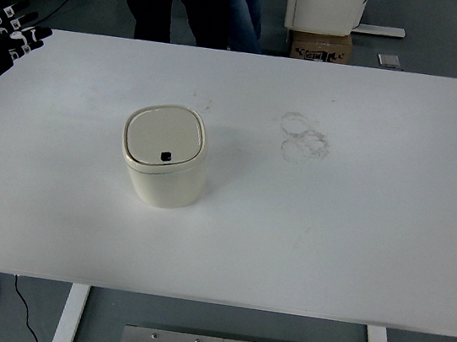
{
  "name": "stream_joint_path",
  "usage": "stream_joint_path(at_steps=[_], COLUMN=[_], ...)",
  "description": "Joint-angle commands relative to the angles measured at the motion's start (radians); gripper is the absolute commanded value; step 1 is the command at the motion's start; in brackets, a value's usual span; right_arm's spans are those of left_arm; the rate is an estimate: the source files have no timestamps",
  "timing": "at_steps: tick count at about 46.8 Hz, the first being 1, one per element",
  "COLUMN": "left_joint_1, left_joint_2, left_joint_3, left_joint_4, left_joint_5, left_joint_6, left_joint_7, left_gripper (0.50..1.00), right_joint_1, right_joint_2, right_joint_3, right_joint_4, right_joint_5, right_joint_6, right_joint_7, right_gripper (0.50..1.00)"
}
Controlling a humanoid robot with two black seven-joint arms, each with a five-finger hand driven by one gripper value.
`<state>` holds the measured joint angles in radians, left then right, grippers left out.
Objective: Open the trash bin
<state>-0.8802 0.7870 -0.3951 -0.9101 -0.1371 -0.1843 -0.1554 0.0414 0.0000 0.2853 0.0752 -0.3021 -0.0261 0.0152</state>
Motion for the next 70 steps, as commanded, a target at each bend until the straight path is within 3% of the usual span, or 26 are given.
stream_joint_path(at_steps=[1,9,18,23,37,45,52,55,64,70], left_joint_1=[-0.025,-0.117,-0.239,-0.312,-0.499,-0.585,-0.638,-0.646,-0.646,-0.649], left_joint_2=[0.021,0.066,0.138,0.169,0.173,0.163,0.153,0.143,0.120,0.107], left_joint_3=[0.039,0.169,0.312,0.400,0.581,0.593,0.593,0.593,0.593,0.593], left_joint_4=[-0.045,-0.127,-0.269,-0.328,-0.372,-0.406,-0.440,-0.444,-0.444,-0.446], left_joint_5=[0.001,0.001,0.002,0.007,0.008,0.045,0.063,0.066,0.134,0.151], left_joint_6=[0.000,0.000,-0.001,-0.004,-0.044,-0.086,-0.132,-0.136,-0.144,-0.179], left_joint_7=[0.026,0.091,0.106,0.166,0.264,0.280,0.382,0.402,0.408,0.408], left_gripper=[1.000,1.000,1.000,1.000,1.000,1.000,1.000,1.000,1.000,1.000], right_joint_1=[0.000,0.000,0.000,0.000,0.000,0.000,0.000,0.000,0.000,0.000], right_joint_2=[0.000,0.000,0.000,0.000,0.000,0.000,0.000,0.000,0.000,0.000], right_joint_3=[0.000,0.000,0.000,0.000,0.000,0.000,0.000,0.000,0.000,0.000], right_joint_4=[0.000,0.000,0.000,0.000,0.000,0.000,0.000,0.000,0.000,0.000], right_joint_5=[0.000,0.000,0.000,0.000,0.000,0.000,0.000,0.000,0.000,0.000], right_joint_6=[0.000,0.000,0.000,0.000,0.000,0.000,0.000,0.000,0.000,0.000], right_joint_7=[0.000,0.000,0.000,0.000,0.000,0.000,0.000,0.000,0.000,0.000], right_gripper=[0.991,0.989,0.991,0.991,0.989,0.989,0.991,0.989,0.991,0.989])
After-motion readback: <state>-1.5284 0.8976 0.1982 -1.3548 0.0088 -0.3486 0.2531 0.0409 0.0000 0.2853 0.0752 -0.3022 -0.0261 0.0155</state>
